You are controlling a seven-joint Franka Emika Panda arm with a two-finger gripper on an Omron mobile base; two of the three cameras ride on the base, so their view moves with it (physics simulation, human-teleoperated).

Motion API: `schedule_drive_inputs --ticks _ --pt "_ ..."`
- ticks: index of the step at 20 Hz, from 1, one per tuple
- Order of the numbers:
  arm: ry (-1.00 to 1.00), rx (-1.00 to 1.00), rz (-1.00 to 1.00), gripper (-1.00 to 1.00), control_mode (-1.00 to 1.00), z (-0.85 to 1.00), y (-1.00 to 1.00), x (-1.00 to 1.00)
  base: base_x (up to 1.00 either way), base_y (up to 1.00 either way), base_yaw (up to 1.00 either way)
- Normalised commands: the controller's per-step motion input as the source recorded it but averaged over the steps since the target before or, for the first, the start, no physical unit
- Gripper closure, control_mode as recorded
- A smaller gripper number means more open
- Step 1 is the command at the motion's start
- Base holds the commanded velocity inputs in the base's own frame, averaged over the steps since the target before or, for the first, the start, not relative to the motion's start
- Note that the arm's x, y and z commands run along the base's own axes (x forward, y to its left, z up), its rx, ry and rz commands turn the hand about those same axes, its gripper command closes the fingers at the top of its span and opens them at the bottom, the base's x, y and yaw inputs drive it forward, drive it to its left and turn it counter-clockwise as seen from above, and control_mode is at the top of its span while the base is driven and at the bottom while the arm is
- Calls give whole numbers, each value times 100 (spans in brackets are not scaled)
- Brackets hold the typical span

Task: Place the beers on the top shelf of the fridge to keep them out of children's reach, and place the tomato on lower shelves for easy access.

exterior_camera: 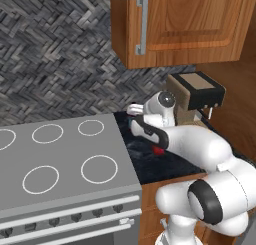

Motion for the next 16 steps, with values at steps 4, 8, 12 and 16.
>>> schedule_drive_inputs --ticks 4,8,12,16 --pt "0 0 0 -100 -100 -19 6 32 0 0 0" --pt "0 0 0 -100 -100 -16 0 24 0 0 0" --pt "0 0 0 -100 -100 -13 0 23 0 0 0" --pt "0 0 0 -100 -100 -14 0 27 0 0 0"
